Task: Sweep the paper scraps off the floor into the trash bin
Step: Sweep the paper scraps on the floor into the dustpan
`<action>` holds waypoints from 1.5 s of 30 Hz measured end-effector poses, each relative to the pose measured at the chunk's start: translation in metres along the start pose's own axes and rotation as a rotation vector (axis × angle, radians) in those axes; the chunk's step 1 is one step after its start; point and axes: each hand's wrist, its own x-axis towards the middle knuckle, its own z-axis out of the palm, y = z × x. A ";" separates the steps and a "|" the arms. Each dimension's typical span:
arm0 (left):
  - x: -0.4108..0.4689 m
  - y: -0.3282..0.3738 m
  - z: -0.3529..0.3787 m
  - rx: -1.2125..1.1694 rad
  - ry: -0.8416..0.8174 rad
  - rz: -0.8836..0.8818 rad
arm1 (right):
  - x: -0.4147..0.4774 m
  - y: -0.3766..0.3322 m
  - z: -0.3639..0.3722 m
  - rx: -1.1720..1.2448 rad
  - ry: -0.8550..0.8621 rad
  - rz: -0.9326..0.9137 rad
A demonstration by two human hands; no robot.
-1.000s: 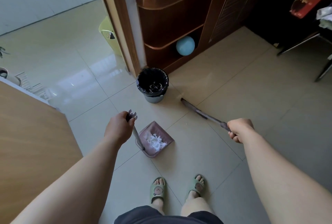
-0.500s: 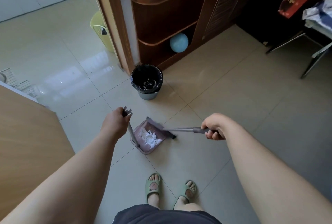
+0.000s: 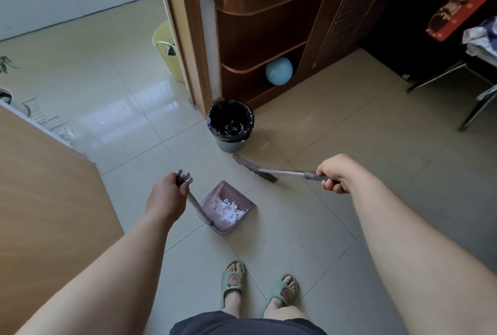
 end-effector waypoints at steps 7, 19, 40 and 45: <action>-0.010 -0.029 -0.016 -0.010 0.067 -0.064 | 0.021 0.001 0.070 -0.036 -0.046 0.016; -0.010 -0.039 -0.021 -0.043 0.062 -0.091 | -0.029 -0.043 0.066 -0.214 -0.309 0.046; -0.034 -0.090 -0.047 -0.213 0.239 -0.307 | -0.038 -0.089 0.114 -0.300 -0.145 -0.262; -0.046 -0.110 -0.059 -0.236 0.335 -0.378 | -0.040 -0.096 0.170 -0.260 -0.109 -0.322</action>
